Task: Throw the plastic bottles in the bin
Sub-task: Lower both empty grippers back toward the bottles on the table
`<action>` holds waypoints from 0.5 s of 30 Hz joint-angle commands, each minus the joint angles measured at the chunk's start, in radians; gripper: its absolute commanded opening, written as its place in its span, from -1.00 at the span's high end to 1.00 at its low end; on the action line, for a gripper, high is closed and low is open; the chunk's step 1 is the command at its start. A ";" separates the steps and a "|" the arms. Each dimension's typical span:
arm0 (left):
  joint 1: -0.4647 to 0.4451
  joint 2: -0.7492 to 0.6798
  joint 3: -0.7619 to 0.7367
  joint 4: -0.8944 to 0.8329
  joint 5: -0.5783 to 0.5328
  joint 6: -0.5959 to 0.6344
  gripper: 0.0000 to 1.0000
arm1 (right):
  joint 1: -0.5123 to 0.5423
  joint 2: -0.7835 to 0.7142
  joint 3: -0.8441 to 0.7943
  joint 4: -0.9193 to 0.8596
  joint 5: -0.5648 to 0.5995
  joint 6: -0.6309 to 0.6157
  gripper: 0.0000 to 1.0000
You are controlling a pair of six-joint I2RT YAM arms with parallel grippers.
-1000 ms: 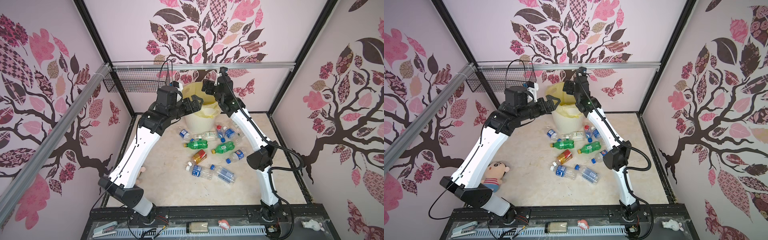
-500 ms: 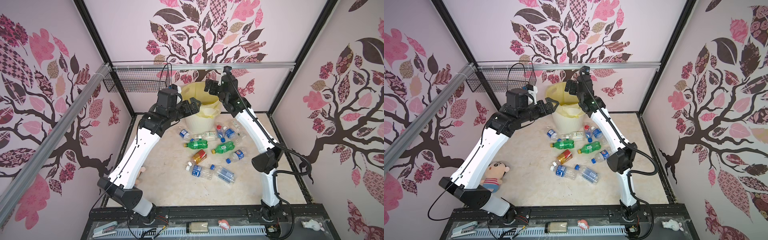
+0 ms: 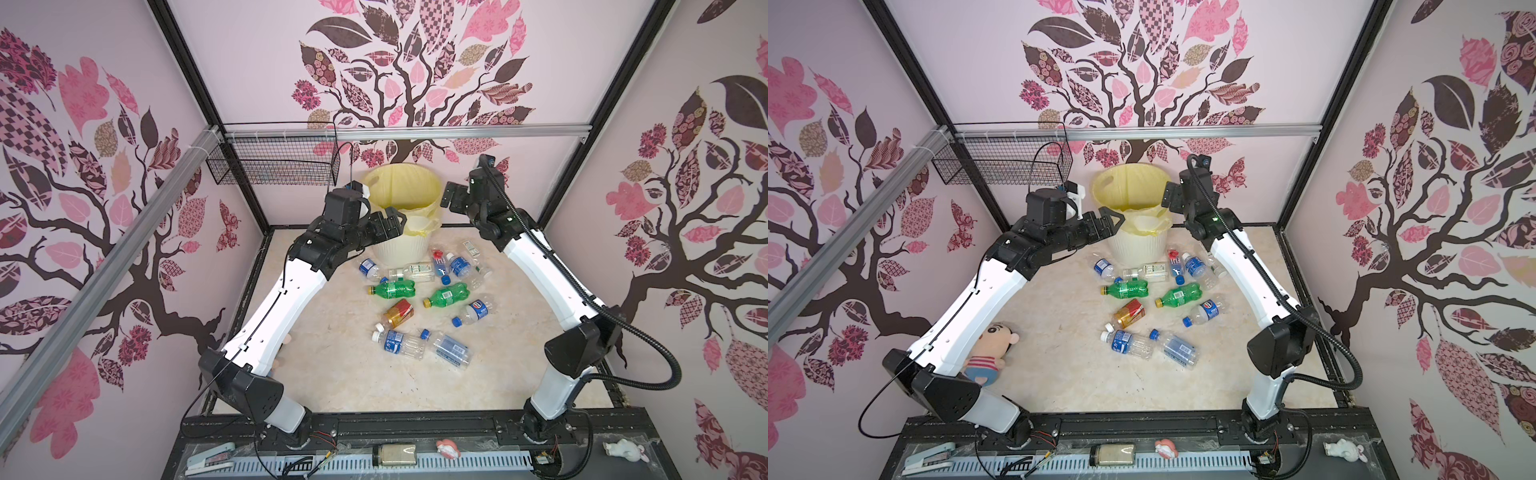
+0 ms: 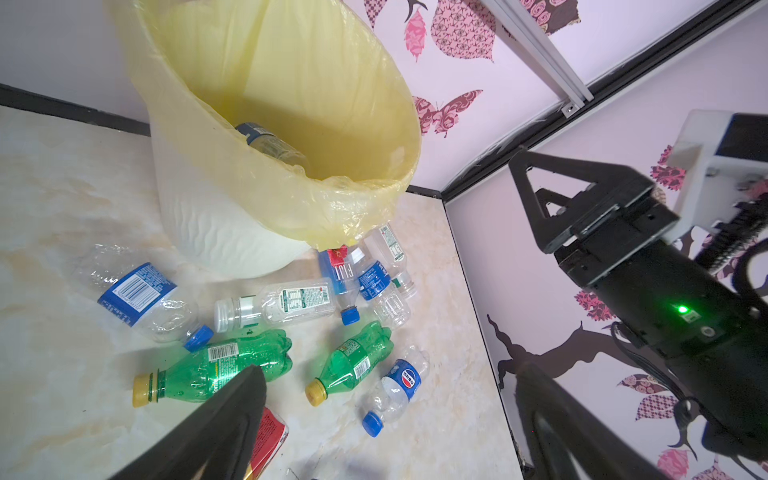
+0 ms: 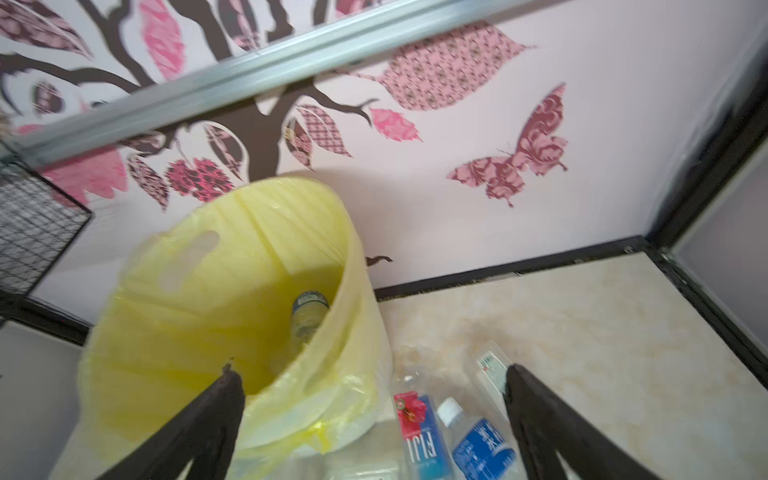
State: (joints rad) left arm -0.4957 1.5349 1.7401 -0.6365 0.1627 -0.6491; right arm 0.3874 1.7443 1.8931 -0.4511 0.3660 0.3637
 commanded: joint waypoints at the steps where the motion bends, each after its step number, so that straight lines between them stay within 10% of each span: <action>1: -0.050 0.015 -0.025 0.027 0.008 0.057 -0.94 | -0.069 -0.097 -0.094 -0.055 -0.010 0.059 -1.00; 15: -0.153 0.041 -0.183 0.059 0.082 0.095 -0.94 | -0.188 -0.183 -0.486 -0.109 -0.203 0.097 -0.99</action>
State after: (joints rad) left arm -0.6437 1.5780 1.5970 -0.6132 0.2161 -0.5713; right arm 0.1986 1.6016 1.4410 -0.5159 0.2386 0.4435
